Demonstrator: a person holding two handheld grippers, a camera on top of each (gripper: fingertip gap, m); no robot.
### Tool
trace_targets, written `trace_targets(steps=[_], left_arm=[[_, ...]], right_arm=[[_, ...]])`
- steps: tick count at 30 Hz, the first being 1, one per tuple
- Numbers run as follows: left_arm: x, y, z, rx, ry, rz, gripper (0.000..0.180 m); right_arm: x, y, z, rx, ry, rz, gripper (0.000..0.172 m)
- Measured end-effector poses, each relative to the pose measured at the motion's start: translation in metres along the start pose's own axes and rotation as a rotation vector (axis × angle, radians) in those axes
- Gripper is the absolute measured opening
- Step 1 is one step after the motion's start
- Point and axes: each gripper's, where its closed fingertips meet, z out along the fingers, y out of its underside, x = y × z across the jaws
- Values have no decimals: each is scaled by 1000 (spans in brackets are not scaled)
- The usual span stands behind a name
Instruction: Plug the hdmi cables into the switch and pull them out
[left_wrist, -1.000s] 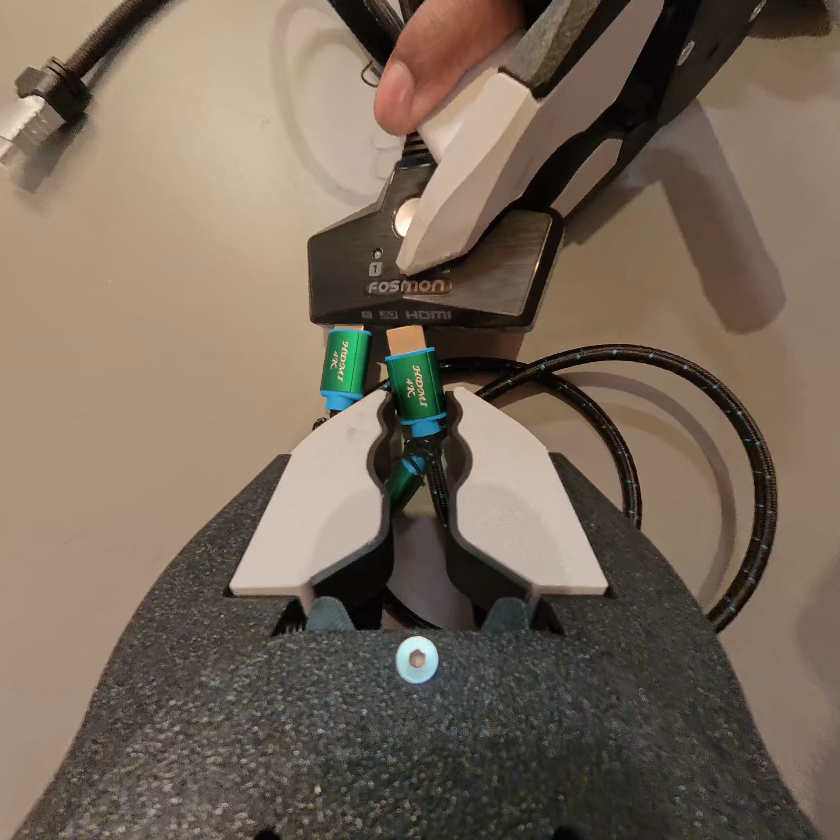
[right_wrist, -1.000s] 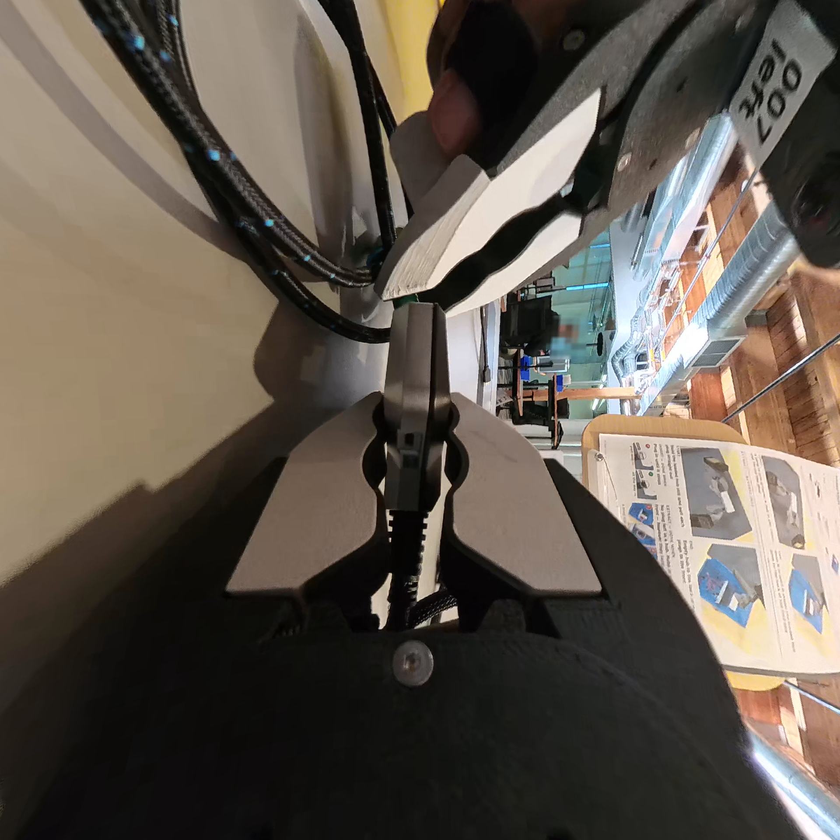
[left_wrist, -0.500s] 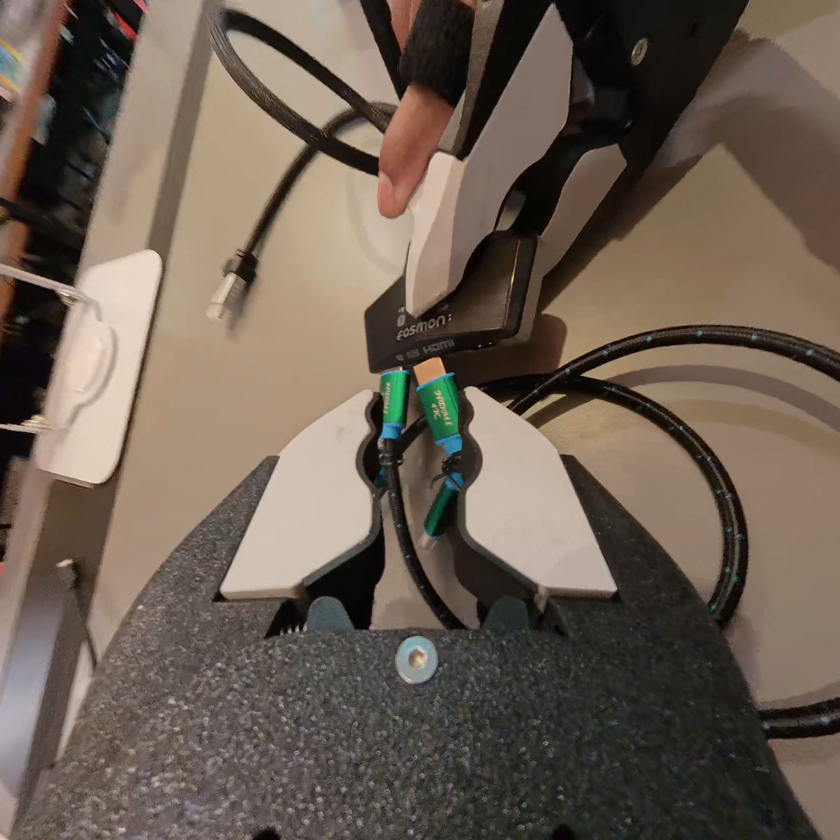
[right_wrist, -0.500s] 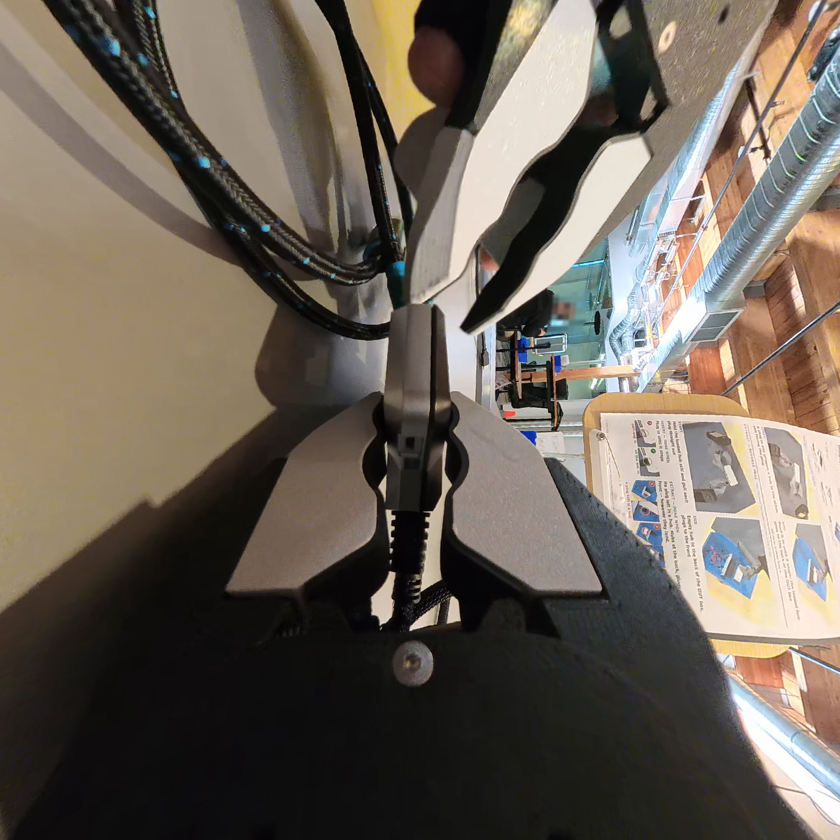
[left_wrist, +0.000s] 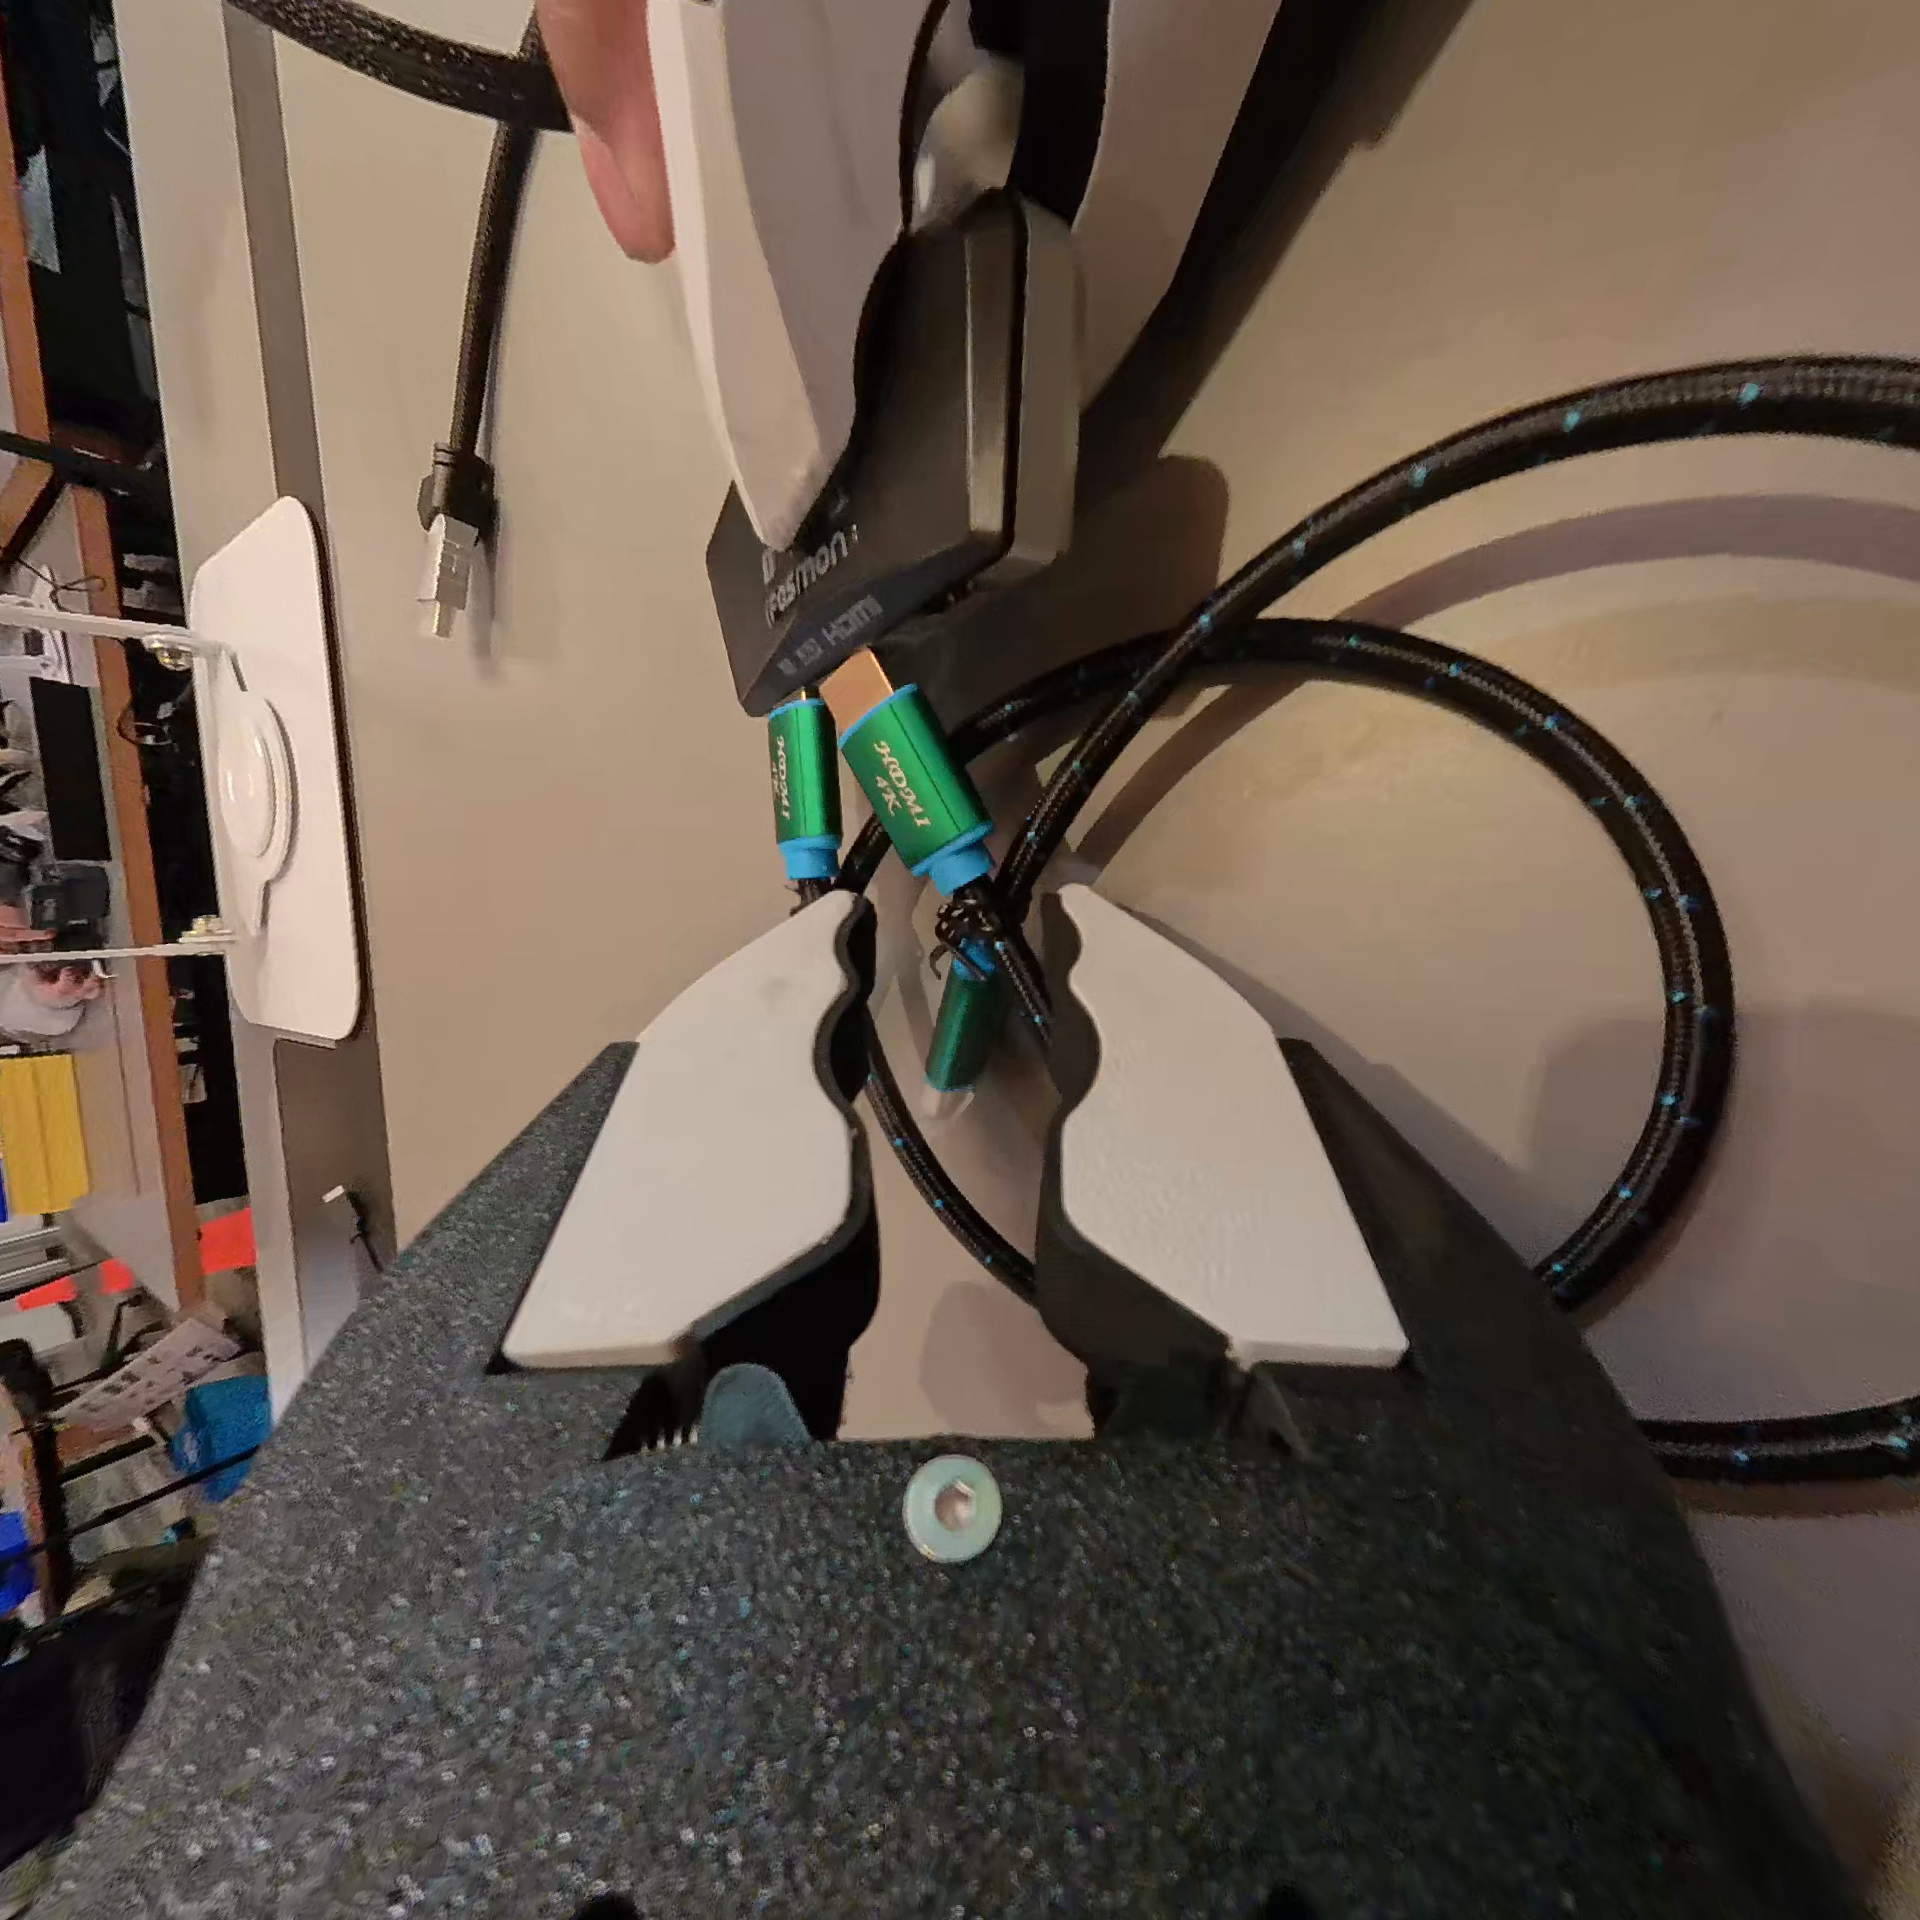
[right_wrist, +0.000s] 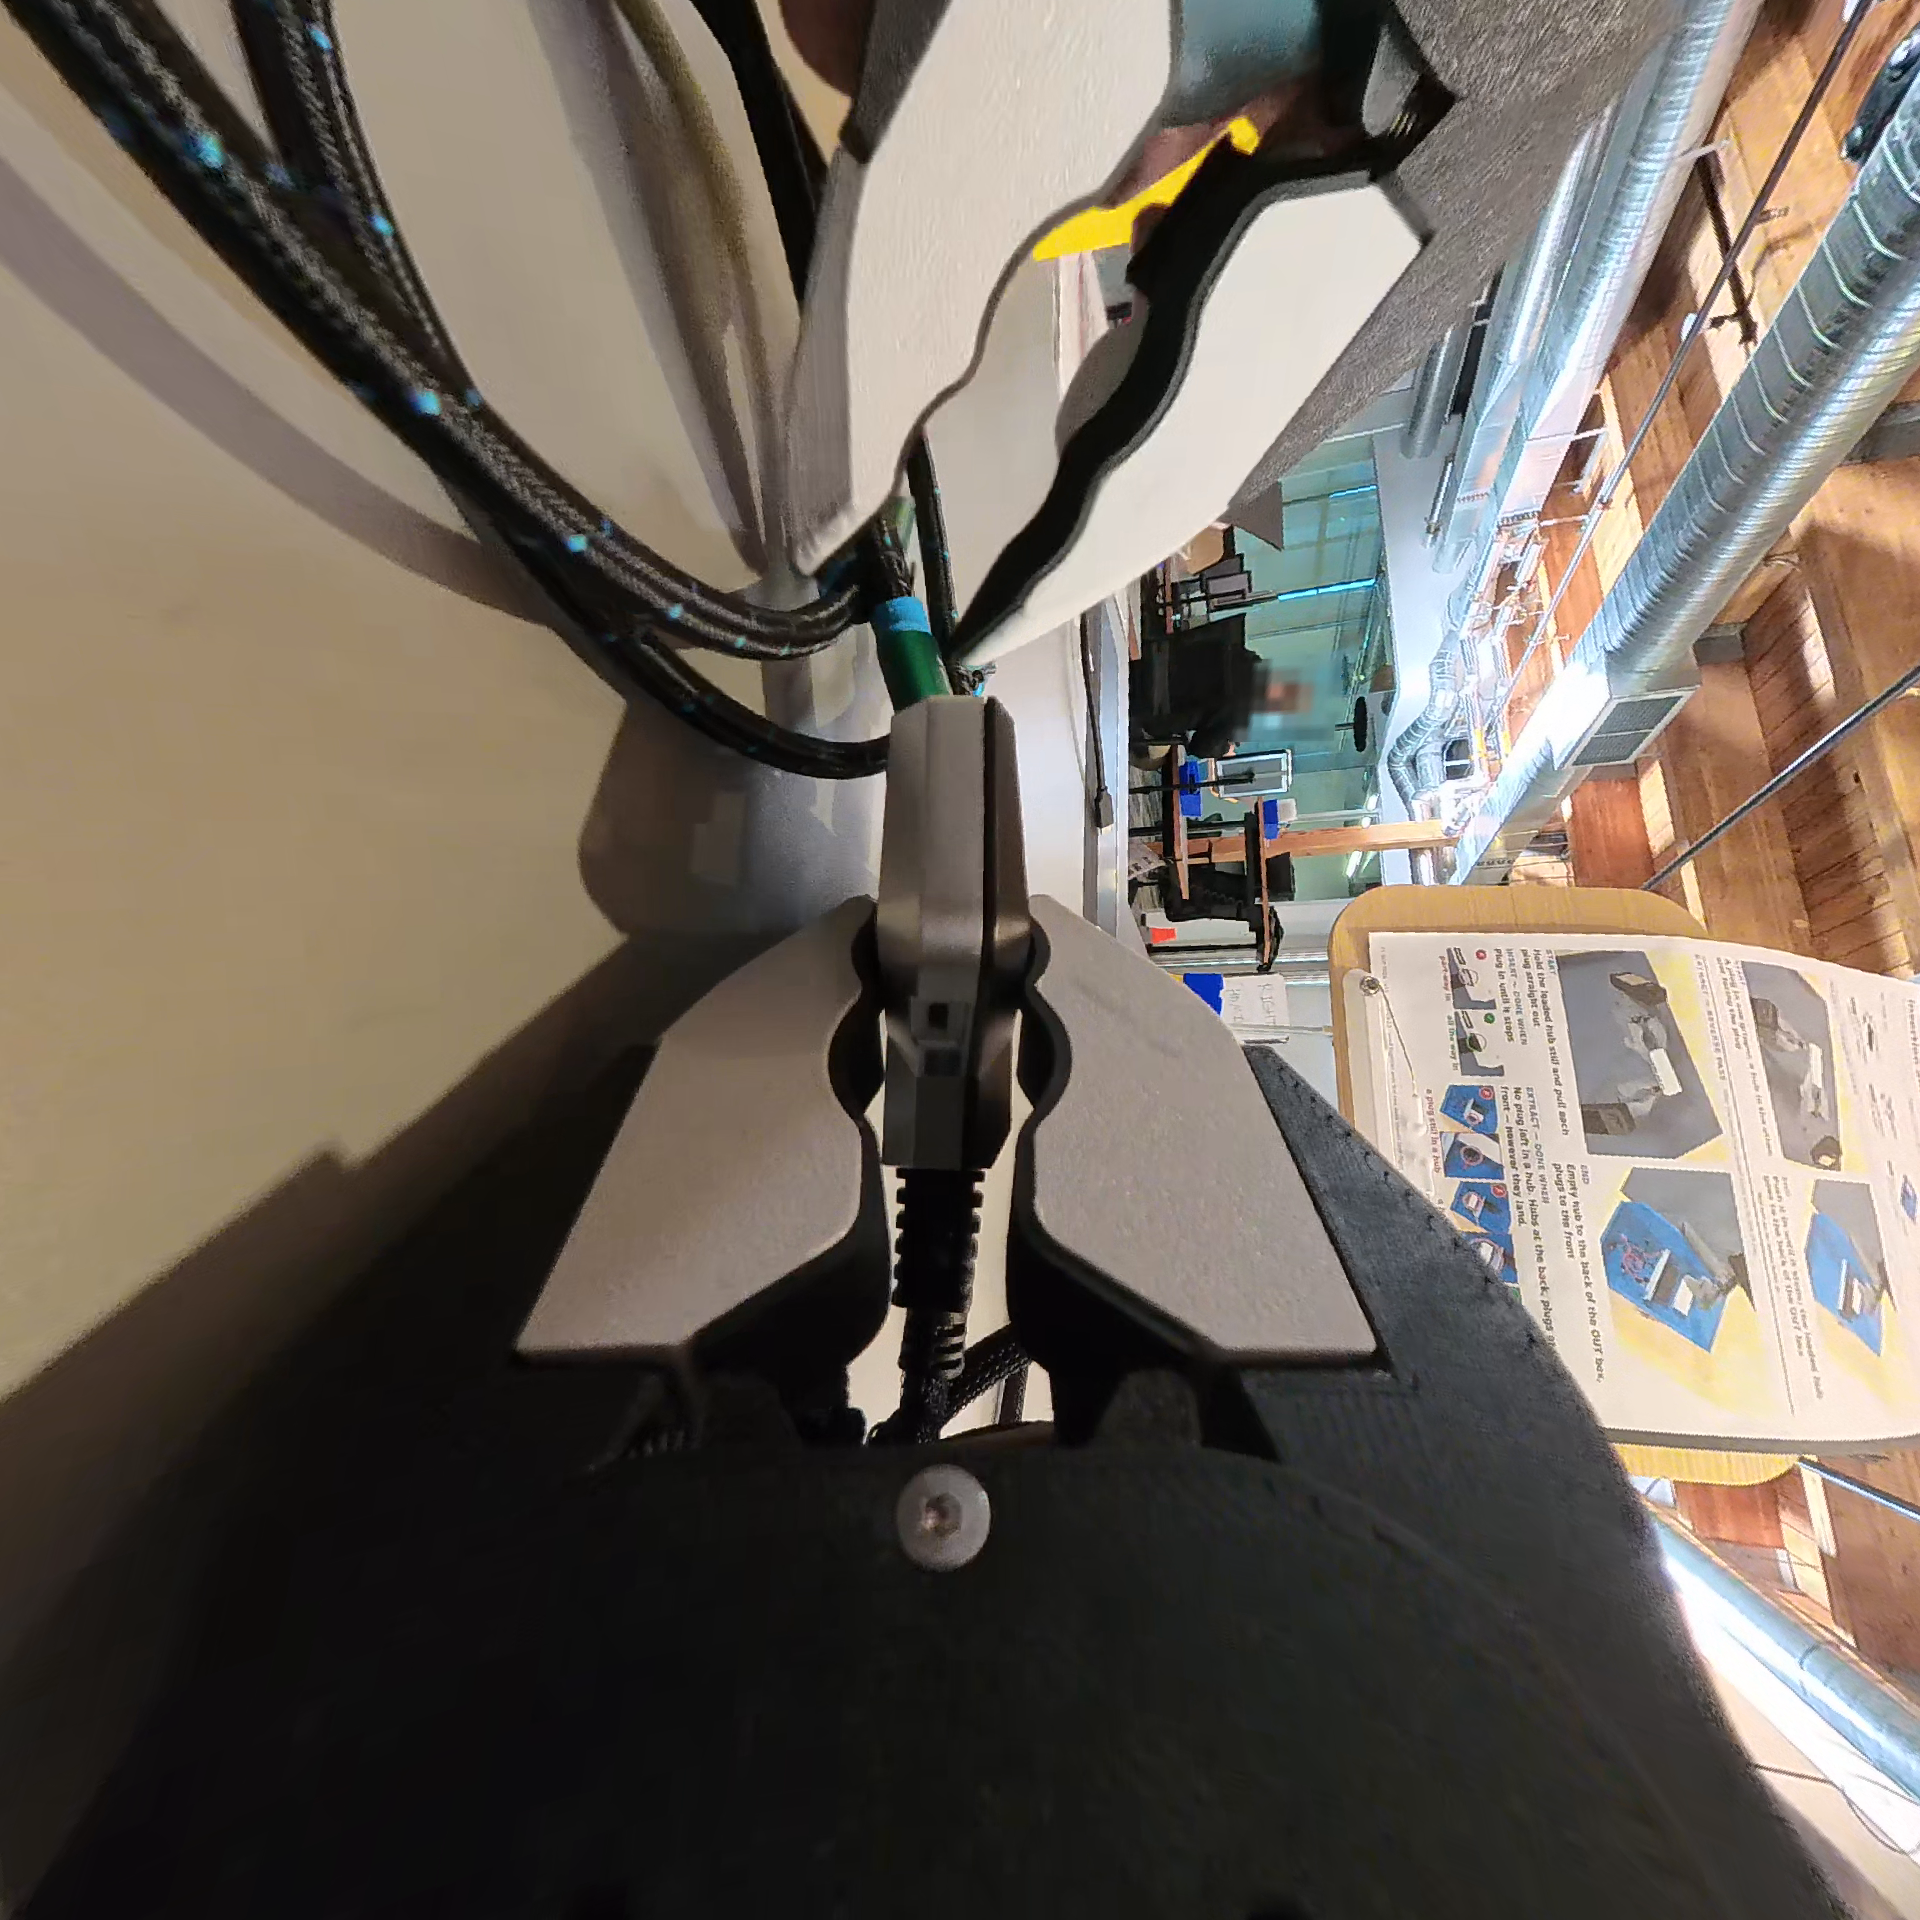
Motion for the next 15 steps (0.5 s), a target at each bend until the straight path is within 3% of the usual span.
trace_targets(steps=[15], left_arm=[[-2,-6,10,22,-103,176,19]], right_arm=[[0,2,-3,10,3,-29,21]])
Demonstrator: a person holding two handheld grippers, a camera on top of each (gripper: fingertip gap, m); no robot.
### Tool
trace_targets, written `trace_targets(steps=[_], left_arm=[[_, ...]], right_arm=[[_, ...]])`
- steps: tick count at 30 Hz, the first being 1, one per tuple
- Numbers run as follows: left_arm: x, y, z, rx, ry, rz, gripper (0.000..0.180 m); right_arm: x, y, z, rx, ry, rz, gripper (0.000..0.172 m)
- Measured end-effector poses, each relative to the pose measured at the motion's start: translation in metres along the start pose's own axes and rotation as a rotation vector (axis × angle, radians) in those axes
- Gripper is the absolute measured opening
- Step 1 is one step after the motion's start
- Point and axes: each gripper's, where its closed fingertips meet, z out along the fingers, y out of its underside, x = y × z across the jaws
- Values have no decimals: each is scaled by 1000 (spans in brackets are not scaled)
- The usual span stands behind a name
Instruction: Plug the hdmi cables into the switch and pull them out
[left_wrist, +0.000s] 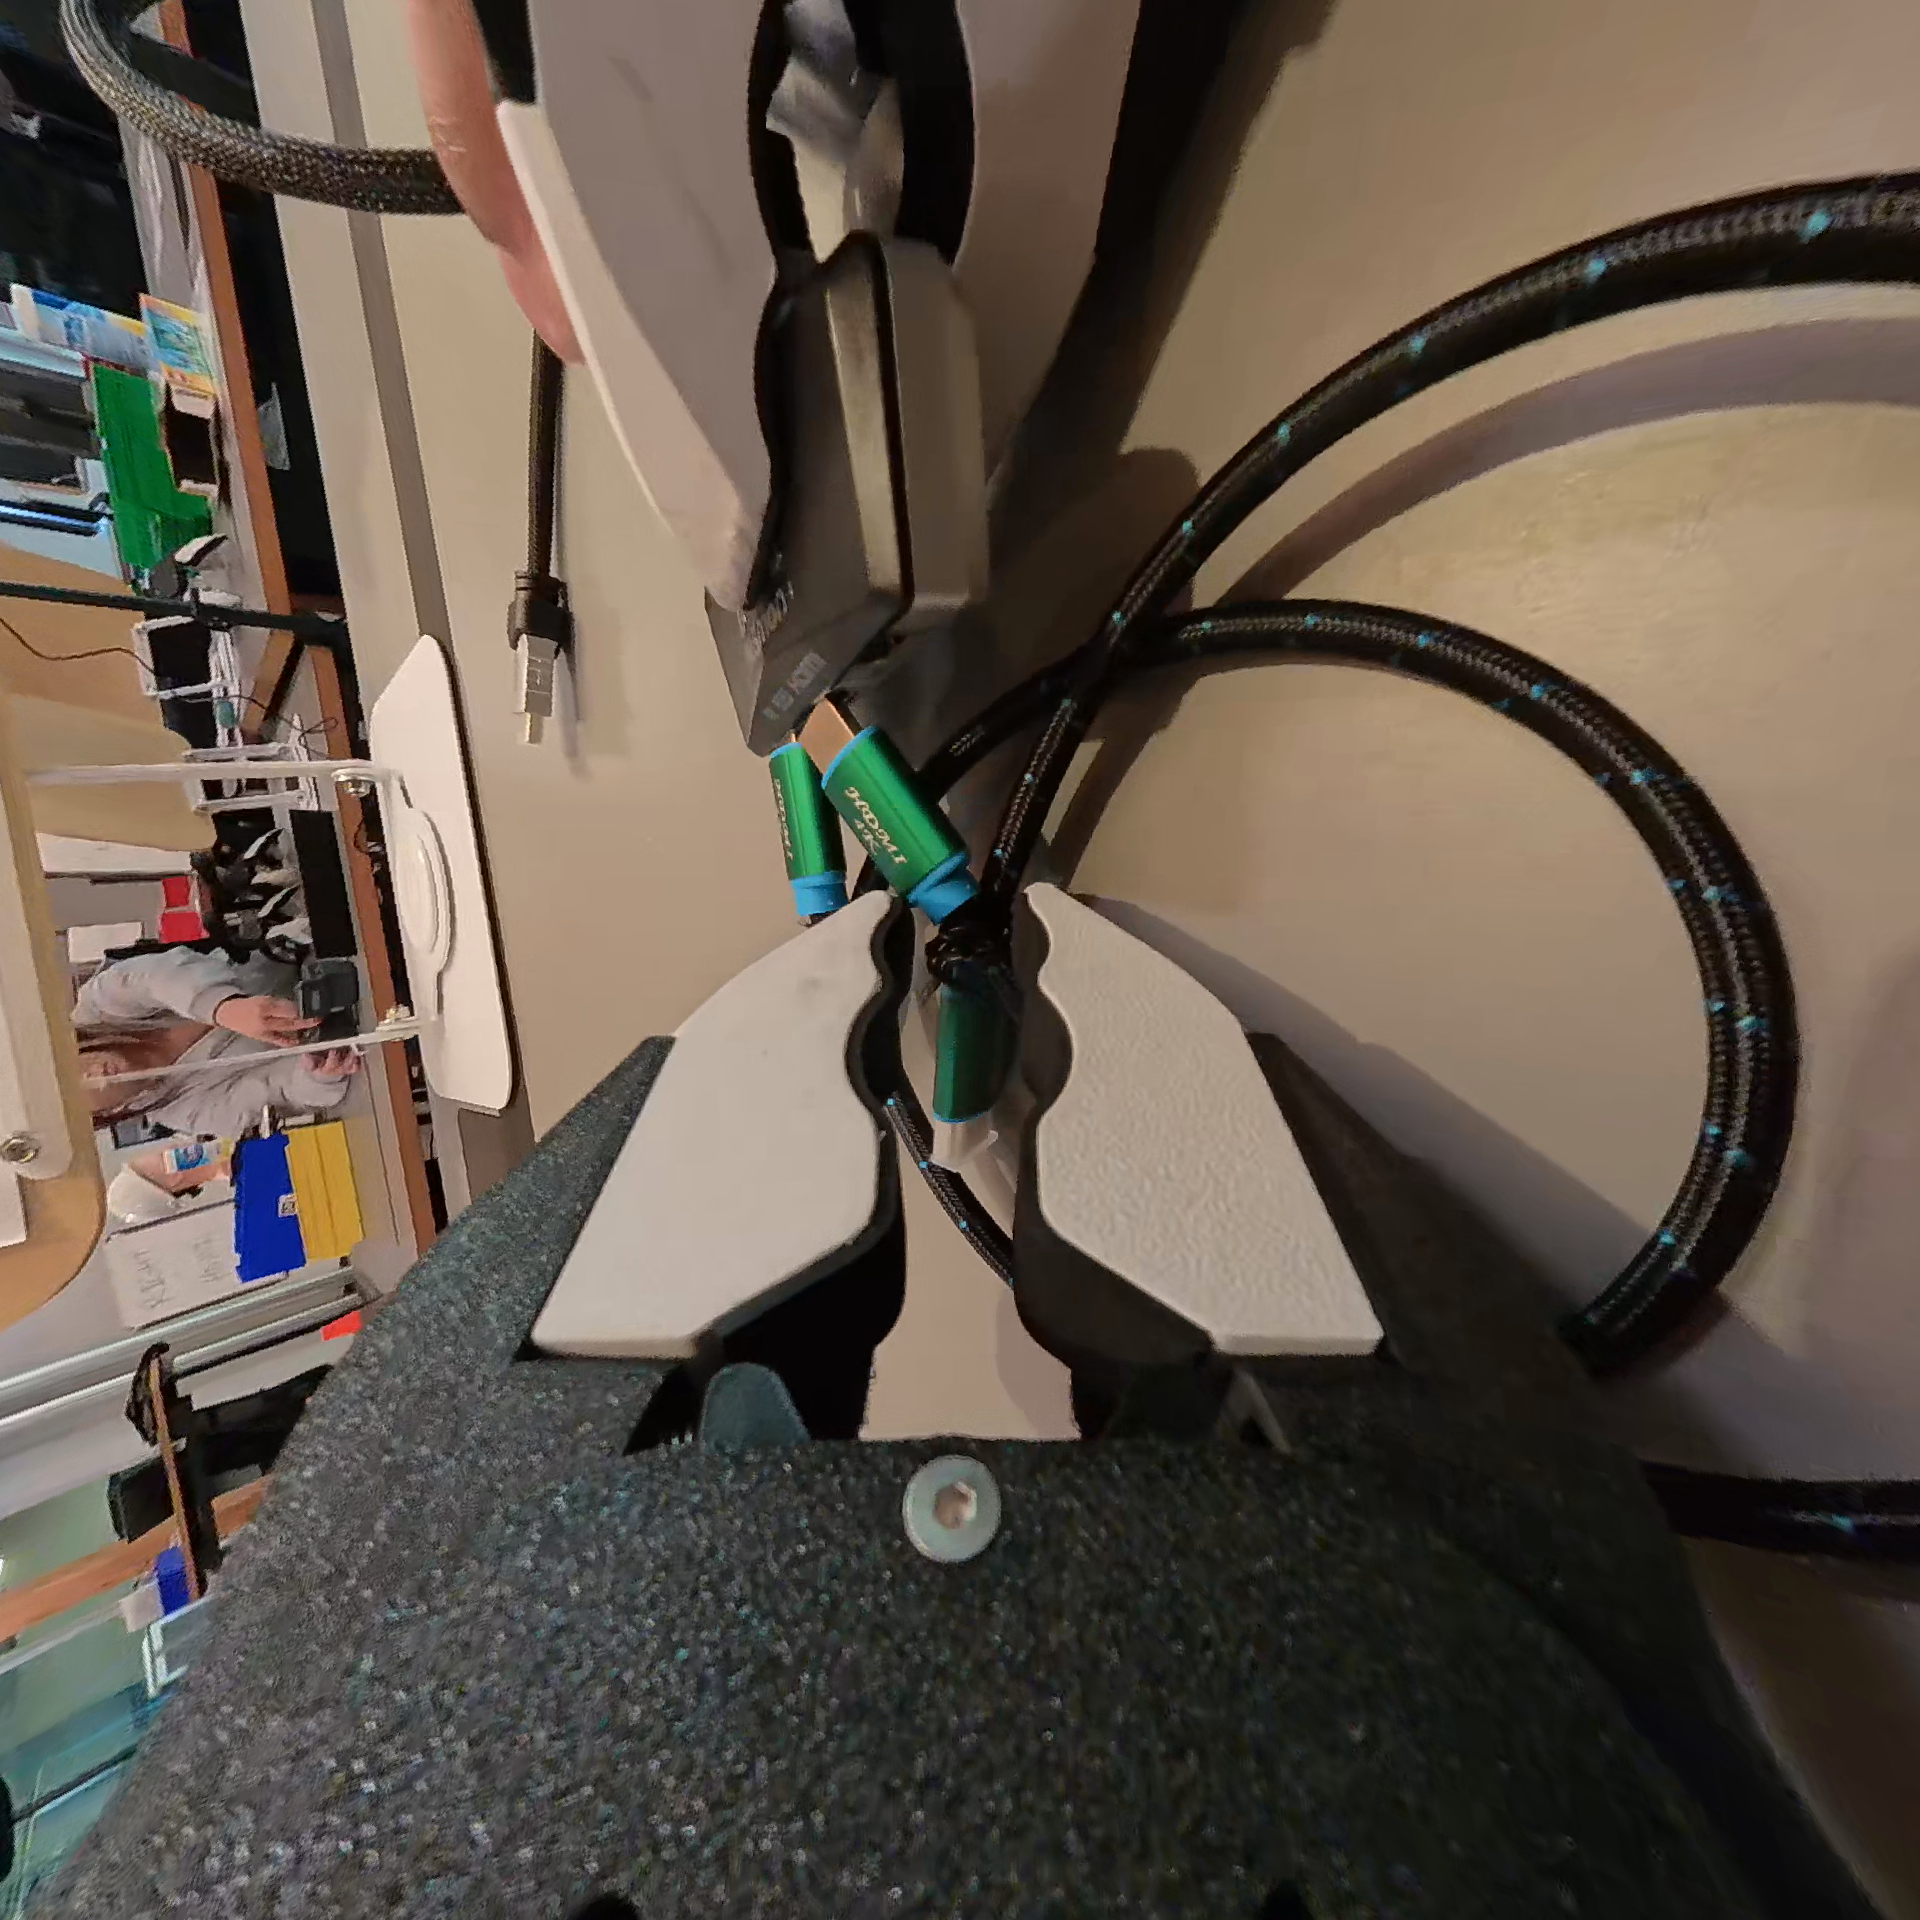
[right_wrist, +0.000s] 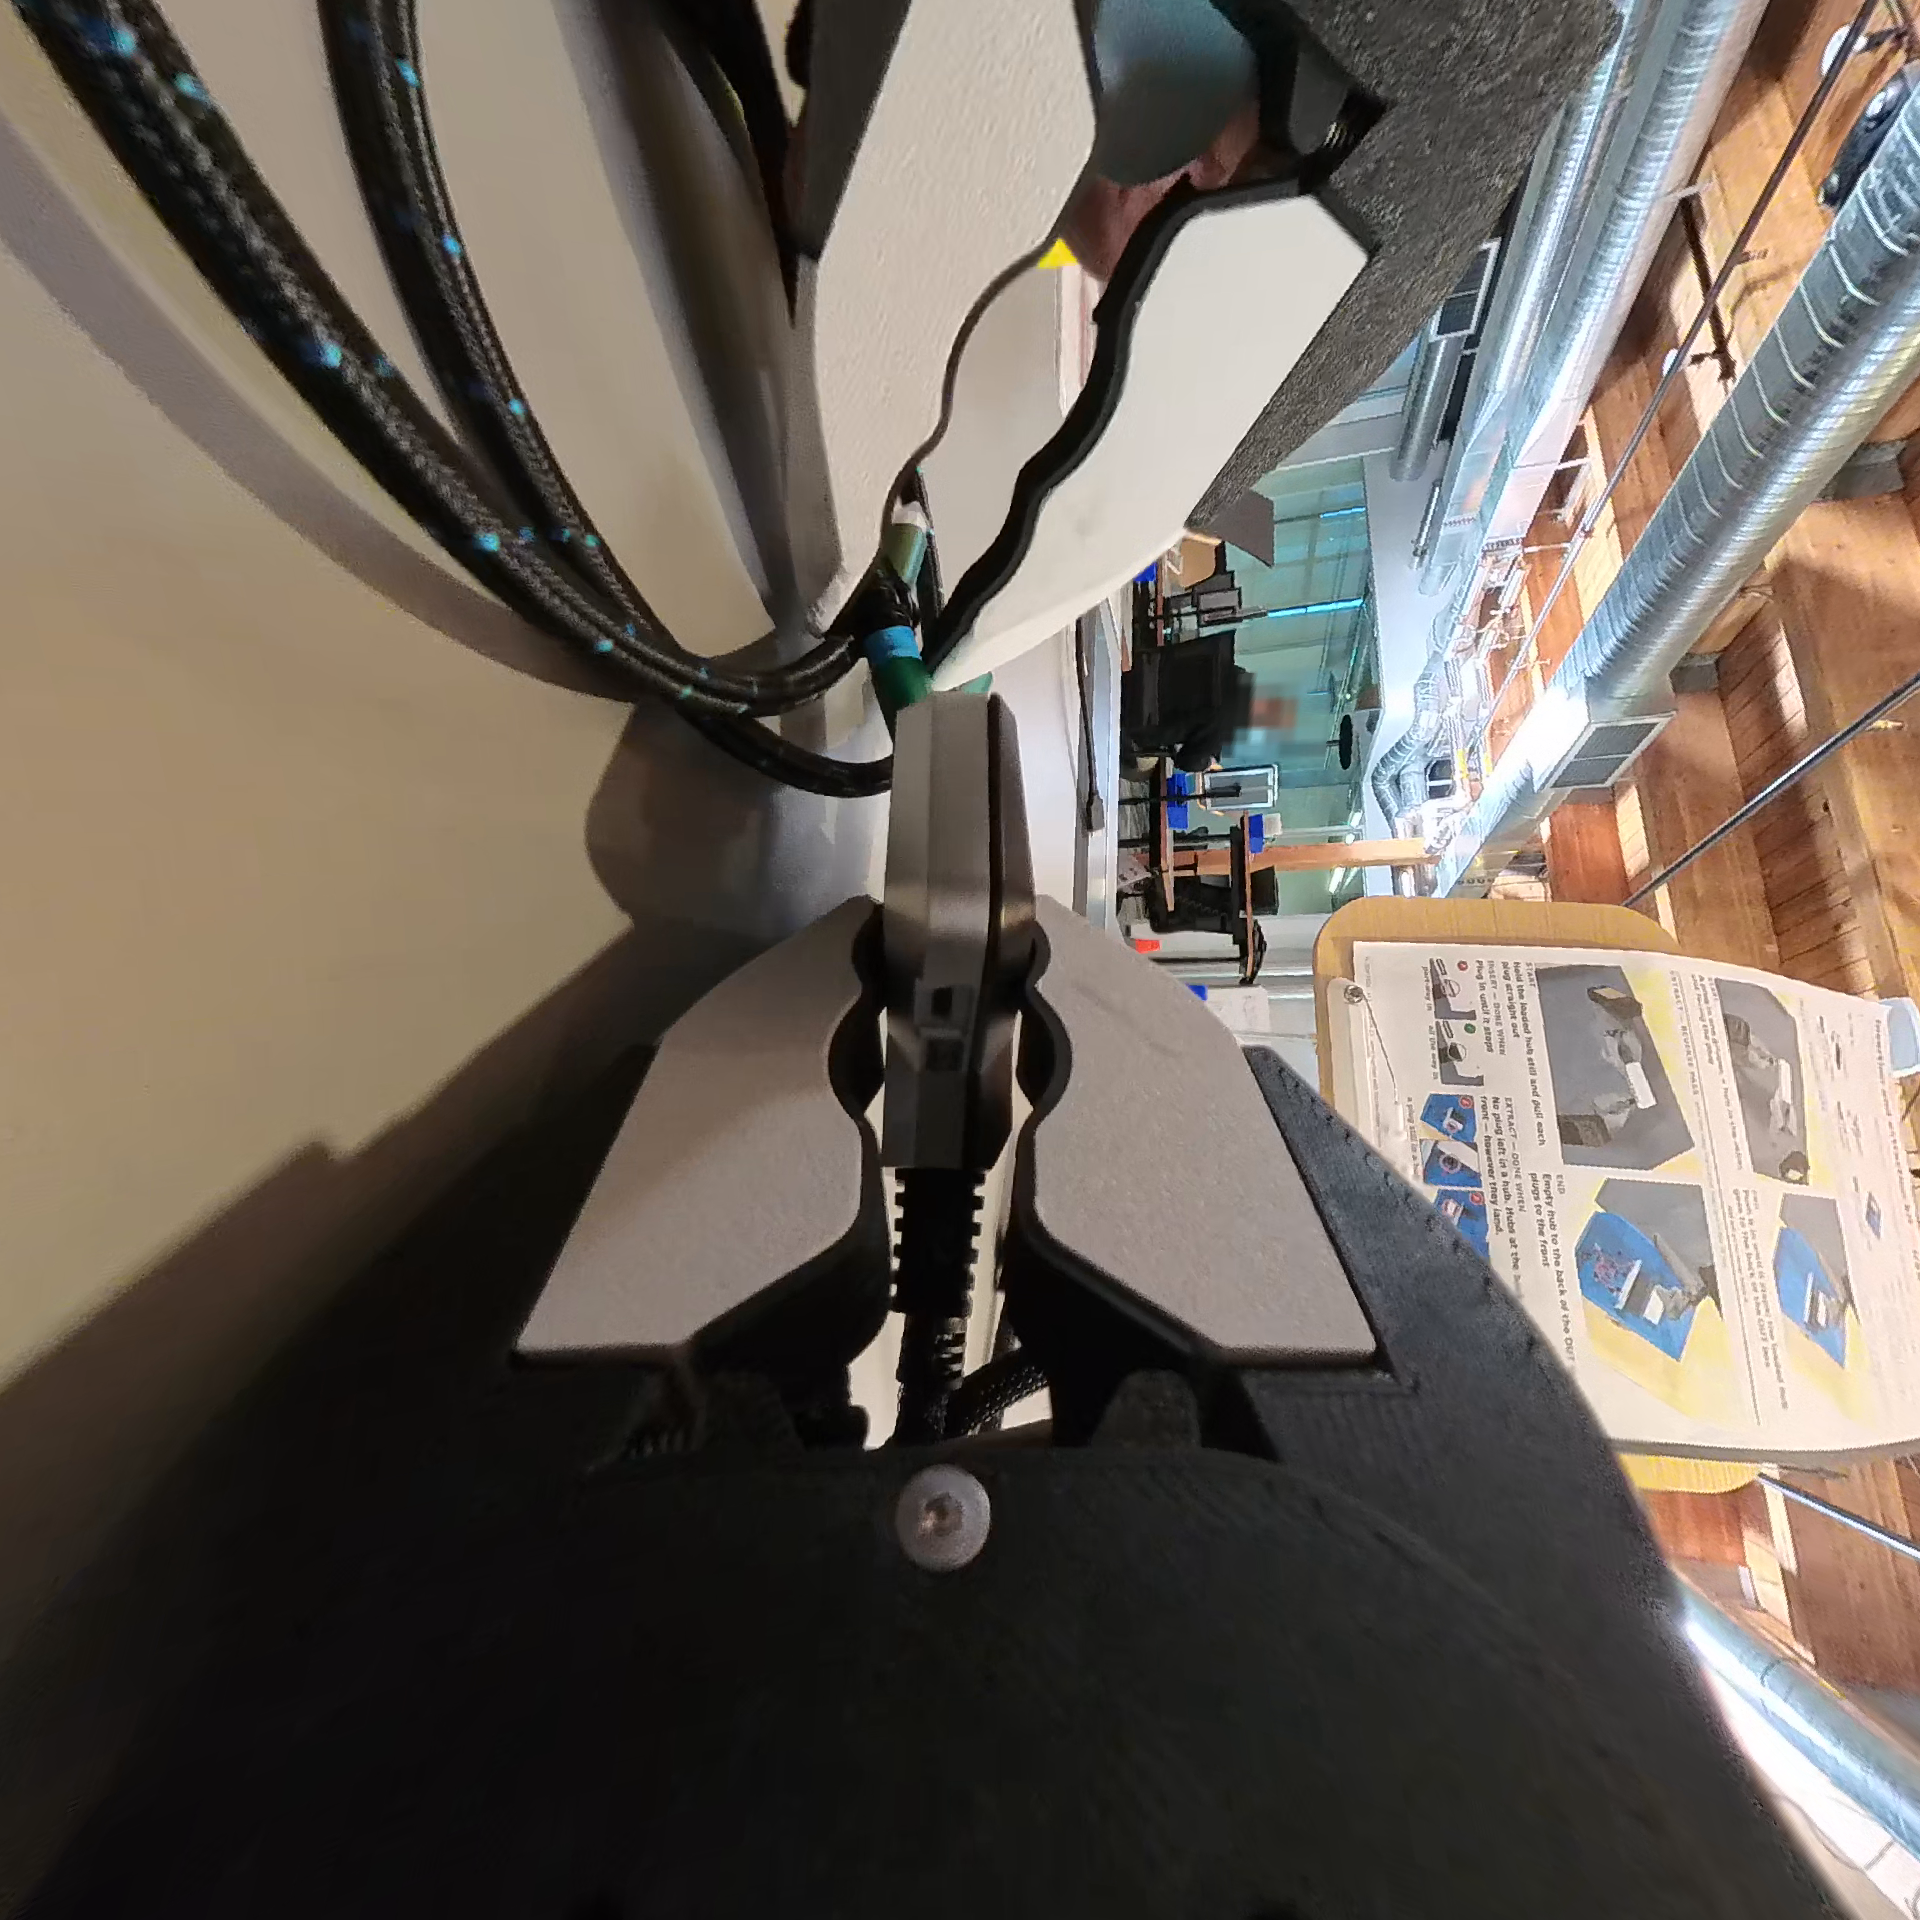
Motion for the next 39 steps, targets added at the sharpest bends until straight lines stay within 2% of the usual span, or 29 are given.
trace_targets(steps=[15,22,30,36,39], left_arm=[[30,-12,-35,193,189,101,19],[24,-15,-35,196,123,155,21],[10,-8,-17,147,-27,185,21],[6,-6,-21,136,-29,145,26],[5,-3,-24,131,8,58,26]], right_arm=[[-10,-41,-16,139,-26,-110,21],[-5,-39,-18,129,-7,-106,21],[-2,-23,-13,77,4,-72,21],[-2,-21,-11,67,2,-54,21],[-2,-19,-11,60,4,-50,21]])
